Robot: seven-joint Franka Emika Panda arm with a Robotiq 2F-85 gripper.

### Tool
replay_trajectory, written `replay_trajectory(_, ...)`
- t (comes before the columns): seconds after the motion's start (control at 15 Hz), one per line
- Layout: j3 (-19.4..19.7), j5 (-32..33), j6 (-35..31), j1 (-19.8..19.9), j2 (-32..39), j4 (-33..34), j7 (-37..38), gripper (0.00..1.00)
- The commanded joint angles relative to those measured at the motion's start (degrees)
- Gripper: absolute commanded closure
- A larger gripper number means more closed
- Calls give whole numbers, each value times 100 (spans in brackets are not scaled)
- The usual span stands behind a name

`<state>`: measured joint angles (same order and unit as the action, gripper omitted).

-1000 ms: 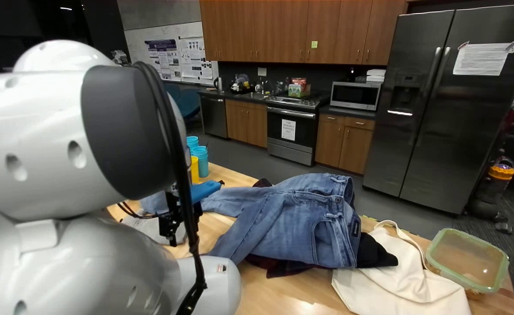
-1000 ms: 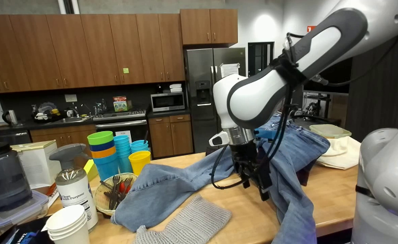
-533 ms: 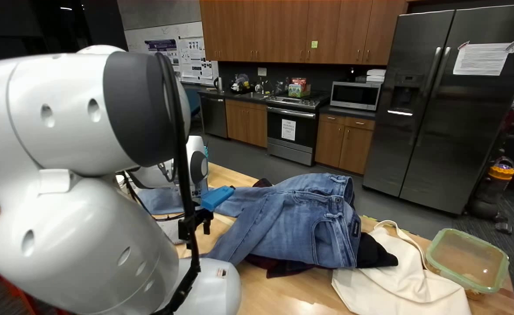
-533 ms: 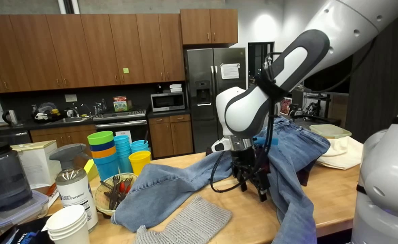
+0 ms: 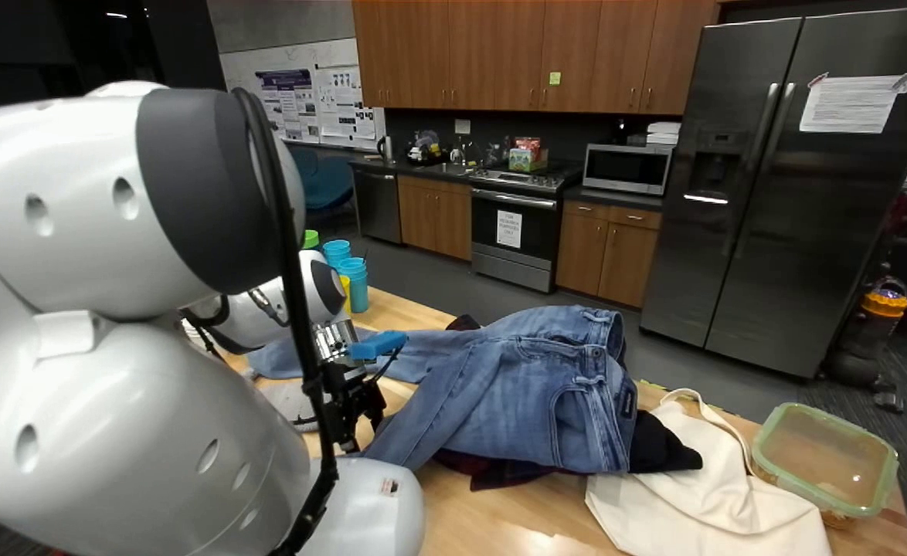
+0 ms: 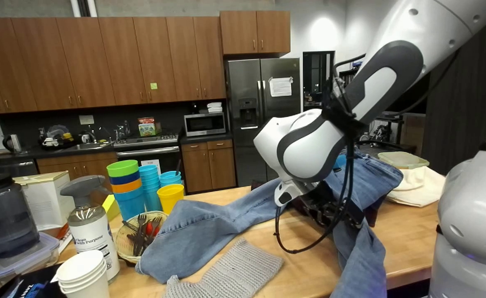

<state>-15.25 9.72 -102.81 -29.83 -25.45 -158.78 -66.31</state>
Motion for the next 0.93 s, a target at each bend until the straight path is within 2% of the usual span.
replay_trajectory(0.0, -377, 330, 803, -190, -475, -48, 219, 0)
replay_trajectory(0.27, -658, 329, 1667, -609, -728, -61, 637, 0)
replay_trajectory(0.53, -693, 294, 2140, -1154, -808, 66, 1061, 0)
replay_trajectory(0.6, -662, 304, 2178, -1274, -794, 97, 1135, 6)
replay_trajectory(0.67, -620, 294, 2203, -1381, -802, 120, 1194, 26)
replay_trajectory(0.87, -506, 300, 2193, -1573, -762, 206, 1378, 46)
